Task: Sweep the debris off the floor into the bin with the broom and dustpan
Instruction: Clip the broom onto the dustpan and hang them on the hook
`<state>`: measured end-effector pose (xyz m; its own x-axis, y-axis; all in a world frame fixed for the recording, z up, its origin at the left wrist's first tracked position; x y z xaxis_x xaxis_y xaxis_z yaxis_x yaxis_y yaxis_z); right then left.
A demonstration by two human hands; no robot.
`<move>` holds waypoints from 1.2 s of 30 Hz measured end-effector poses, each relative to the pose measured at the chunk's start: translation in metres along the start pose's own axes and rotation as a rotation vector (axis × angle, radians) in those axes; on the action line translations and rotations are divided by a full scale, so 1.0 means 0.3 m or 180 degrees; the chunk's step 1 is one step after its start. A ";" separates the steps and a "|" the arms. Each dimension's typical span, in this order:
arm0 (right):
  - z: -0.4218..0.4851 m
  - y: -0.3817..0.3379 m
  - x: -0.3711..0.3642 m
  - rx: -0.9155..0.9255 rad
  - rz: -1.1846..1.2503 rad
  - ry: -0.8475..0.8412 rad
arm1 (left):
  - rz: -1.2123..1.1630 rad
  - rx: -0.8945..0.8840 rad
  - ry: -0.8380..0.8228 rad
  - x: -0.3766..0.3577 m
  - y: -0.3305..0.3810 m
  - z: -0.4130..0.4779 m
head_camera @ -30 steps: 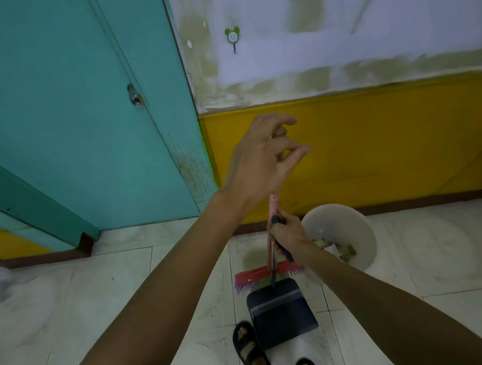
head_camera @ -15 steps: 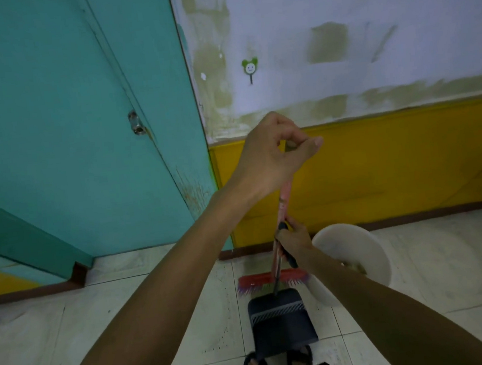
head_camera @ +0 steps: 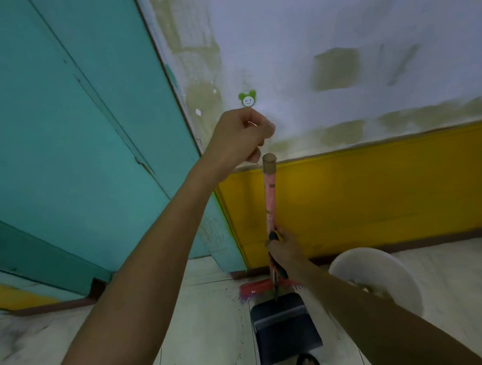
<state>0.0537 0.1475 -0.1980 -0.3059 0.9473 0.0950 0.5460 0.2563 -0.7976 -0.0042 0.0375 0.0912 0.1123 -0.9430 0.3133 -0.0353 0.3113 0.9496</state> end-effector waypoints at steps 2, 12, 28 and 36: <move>0.038 -0.008 -0.017 -0.0057 0.0023 -0.0061 | 0.0272 -0.0110 0.0038 0.030 0.004 0.060; 0.210 -0.088 -0.026 -0.0137 0.0103 0.0049 | 0.0739 -0.0655 0.0515 0.087 -0.059 0.260; 0.362 -0.058 -0.017 -0.0187 -0.0069 0.0337 | 0.0100 -0.0126 0.0833 0.076 -0.170 0.330; 0.378 -0.028 -0.027 -0.0301 -0.0126 0.0394 | -0.0139 -0.0092 0.0799 0.071 -0.235 0.348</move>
<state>-0.0368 0.1158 -0.2597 -0.2334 0.9510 0.2027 0.6082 0.3054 -0.7327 -0.1029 -0.0169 0.0310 0.3563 -0.8979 0.2585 0.0031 0.2777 0.9606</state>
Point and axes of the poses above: each hand's wrist, its own z-axis towards the middle knuckle, its own x-axis out of the back of the hand, y = z × x, the point moved 6 cm from there along z, towards the middle knuckle, and after that the axes turned 2 degrees about -z, right-handed, at the moved point
